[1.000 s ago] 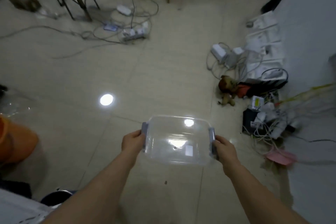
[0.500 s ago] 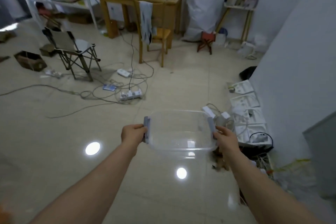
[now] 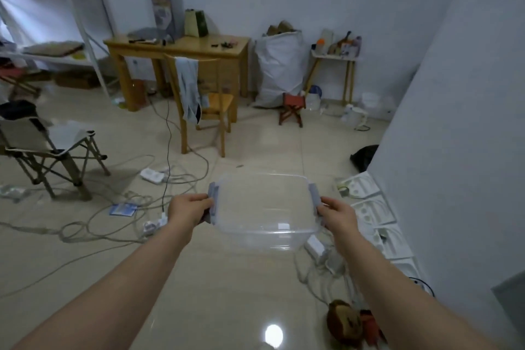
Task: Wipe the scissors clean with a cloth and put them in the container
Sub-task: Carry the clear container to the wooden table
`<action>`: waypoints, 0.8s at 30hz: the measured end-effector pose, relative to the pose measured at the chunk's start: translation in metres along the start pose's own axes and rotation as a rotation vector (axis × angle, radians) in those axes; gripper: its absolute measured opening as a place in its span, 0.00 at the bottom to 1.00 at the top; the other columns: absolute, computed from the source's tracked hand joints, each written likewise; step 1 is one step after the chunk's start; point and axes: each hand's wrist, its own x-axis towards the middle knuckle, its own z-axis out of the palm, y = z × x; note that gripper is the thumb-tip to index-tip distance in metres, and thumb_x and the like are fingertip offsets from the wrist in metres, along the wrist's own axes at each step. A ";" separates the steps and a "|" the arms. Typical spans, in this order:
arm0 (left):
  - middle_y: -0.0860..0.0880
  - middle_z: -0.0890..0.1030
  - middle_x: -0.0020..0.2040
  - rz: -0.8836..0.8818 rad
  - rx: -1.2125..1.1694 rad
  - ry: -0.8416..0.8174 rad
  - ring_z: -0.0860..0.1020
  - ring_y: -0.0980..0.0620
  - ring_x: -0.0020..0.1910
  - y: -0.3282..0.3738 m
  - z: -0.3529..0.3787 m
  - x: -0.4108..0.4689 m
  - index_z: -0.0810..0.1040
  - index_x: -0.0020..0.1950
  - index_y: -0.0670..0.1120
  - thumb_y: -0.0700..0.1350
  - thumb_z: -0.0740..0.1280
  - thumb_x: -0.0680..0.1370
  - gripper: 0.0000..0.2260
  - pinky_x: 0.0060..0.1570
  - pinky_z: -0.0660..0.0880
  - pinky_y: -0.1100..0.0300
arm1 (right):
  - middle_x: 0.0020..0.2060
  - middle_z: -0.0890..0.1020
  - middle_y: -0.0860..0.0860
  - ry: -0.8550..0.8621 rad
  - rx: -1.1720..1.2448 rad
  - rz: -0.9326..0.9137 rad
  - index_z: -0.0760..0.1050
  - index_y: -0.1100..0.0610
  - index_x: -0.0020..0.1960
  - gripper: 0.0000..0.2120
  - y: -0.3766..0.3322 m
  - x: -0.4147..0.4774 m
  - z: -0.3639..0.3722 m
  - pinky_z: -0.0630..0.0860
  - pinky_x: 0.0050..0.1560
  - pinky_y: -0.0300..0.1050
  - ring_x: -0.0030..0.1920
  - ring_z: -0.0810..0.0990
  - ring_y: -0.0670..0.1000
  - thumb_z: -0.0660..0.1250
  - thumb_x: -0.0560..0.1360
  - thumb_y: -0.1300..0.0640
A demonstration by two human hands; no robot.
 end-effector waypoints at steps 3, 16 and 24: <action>0.36 0.81 0.50 0.004 -0.061 -0.026 0.80 0.40 0.44 0.044 0.036 0.061 0.78 0.56 0.32 0.32 0.71 0.72 0.14 0.50 0.77 0.51 | 0.46 0.80 0.59 -0.020 0.044 0.002 0.75 0.66 0.61 0.15 -0.027 0.080 0.014 0.74 0.39 0.40 0.39 0.77 0.51 0.66 0.75 0.68; 0.40 0.81 0.40 -0.101 -0.119 -0.051 0.79 0.45 0.36 0.189 0.123 0.344 0.79 0.47 0.34 0.28 0.70 0.70 0.07 0.37 0.80 0.54 | 0.46 0.80 0.59 -0.105 0.047 0.007 0.76 0.65 0.60 0.14 -0.115 0.401 0.146 0.73 0.35 0.39 0.37 0.77 0.50 0.67 0.74 0.67; 0.42 0.83 0.38 -0.178 -0.099 -0.173 0.80 0.50 0.33 0.276 0.185 0.544 0.79 0.43 0.37 0.29 0.69 0.72 0.04 0.29 0.79 0.62 | 0.44 0.79 0.59 -0.032 0.041 0.076 0.76 0.66 0.59 0.14 -0.176 0.577 0.230 0.72 0.27 0.34 0.34 0.74 0.48 0.67 0.74 0.68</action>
